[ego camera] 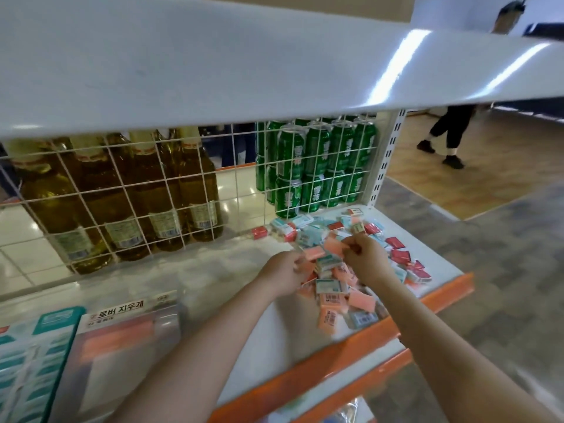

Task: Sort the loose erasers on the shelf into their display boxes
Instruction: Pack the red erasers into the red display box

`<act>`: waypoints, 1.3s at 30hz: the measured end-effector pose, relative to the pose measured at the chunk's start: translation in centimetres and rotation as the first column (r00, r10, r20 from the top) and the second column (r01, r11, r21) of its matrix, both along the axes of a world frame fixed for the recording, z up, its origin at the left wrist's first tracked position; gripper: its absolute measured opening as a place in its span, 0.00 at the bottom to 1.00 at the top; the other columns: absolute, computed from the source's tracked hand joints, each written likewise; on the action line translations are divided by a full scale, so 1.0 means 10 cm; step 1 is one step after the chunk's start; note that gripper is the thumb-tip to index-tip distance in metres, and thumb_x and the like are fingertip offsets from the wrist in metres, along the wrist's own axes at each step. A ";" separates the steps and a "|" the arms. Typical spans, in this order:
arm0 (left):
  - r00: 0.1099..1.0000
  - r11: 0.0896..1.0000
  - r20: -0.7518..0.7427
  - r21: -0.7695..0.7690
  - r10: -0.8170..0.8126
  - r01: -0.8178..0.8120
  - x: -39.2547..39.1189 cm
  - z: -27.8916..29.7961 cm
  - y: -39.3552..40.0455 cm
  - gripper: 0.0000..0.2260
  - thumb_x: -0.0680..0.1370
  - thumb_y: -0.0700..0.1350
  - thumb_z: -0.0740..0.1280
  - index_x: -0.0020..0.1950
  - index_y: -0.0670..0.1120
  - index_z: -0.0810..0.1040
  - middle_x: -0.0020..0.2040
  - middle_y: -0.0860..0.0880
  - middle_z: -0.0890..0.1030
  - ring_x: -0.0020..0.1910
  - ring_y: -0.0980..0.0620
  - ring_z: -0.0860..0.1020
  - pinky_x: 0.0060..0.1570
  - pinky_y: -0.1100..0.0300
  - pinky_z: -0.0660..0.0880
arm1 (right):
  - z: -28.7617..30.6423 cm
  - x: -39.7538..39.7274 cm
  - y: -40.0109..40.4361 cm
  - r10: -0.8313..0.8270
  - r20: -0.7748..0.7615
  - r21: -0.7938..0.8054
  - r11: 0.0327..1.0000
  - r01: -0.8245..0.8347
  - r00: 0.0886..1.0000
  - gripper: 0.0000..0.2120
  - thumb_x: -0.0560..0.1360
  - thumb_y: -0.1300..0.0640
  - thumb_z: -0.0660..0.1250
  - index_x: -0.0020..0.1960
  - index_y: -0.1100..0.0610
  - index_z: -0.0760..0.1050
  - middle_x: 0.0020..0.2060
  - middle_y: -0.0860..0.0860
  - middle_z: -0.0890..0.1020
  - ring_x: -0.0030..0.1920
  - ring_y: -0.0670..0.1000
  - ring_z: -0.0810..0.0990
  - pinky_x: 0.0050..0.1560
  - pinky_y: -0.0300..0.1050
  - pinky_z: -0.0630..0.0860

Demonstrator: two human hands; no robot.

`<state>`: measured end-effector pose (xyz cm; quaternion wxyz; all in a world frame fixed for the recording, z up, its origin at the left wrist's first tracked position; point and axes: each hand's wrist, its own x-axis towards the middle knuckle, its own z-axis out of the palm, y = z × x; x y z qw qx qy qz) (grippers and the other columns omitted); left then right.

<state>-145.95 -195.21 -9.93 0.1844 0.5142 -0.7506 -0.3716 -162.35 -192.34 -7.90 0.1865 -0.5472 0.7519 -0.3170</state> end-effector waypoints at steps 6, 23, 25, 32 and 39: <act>0.999 0.999 -0.013 0.046 0.029 -0.029 -0.06 -0.06 -0.06 0.15 0.76 0.39 0.65 0.62 0.43 0.76 0.59 0.43 0.79 0.56 0.45 0.78 0.56 0.53 0.75 | 0.01 -0.04 0.09 0.006 0.066 0.007 1.000 -0.007 0.998 0.10 0.77 0.64 0.60 0.56 0.60 0.76 0.43 0.51 0.79 0.40 0.50 0.77 0.37 0.41 0.73; 0.985 0.992 -0.121 -0.015 0.125 -0.127 0.43 0.03 0.12 0.24 0.75 0.31 0.59 0.68 0.49 0.71 0.56 0.49 0.74 0.53 0.49 0.75 0.46 0.62 0.71 | 0.01 0.18 0.17 0.155 -0.002 0.046 0.987 -0.155 0.988 0.27 0.75 0.69 0.52 0.68 0.47 0.67 0.64 0.56 0.70 0.50 0.53 0.76 0.31 0.33 0.67; 0.976 0.984 -0.130 -0.015 0.172 -0.175 0.49 0.03 0.14 0.19 0.75 0.33 0.62 0.63 0.49 0.73 0.48 0.50 0.74 0.43 0.51 0.73 0.36 0.63 0.68 | -0.01 0.24 0.17 0.173 -0.014 0.056 0.984 -0.172 0.985 0.24 0.75 0.68 0.53 0.64 0.48 0.69 0.57 0.57 0.74 0.38 0.50 0.74 0.29 0.37 0.65; 0.899 0.935 -0.258 0.085 0.354 -0.344 0.66 0.00 0.20 0.08 0.74 0.37 0.67 0.47 0.49 0.75 0.43 0.45 0.79 0.42 0.48 0.76 0.39 0.60 0.71 | 0.04 0.43 0.29 0.129 0.079 -0.043 0.991 -0.125 0.989 0.10 0.72 0.65 0.66 0.52 0.58 0.70 0.35 0.49 0.75 0.36 0.49 0.74 0.35 0.41 0.70; 0.747 0.873 -0.452 0.266 0.488 -0.410 0.78 0.03 0.35 0.10 0.74 0.31 0.66 0.51 0.41 0.72 0.48 0.41 0.77 0.38 0.52 0.78 0.35 0.65 0.77 | 0.01 0.60 0.36 0.143 0.256 -0.023 0.990 -0.142 0.956 0.16 0.73 0.68 0.64 0.57 0.54 0.72 0.47 0.54 0.78 0.42 0.55 0.79 0.39 0.45 0.76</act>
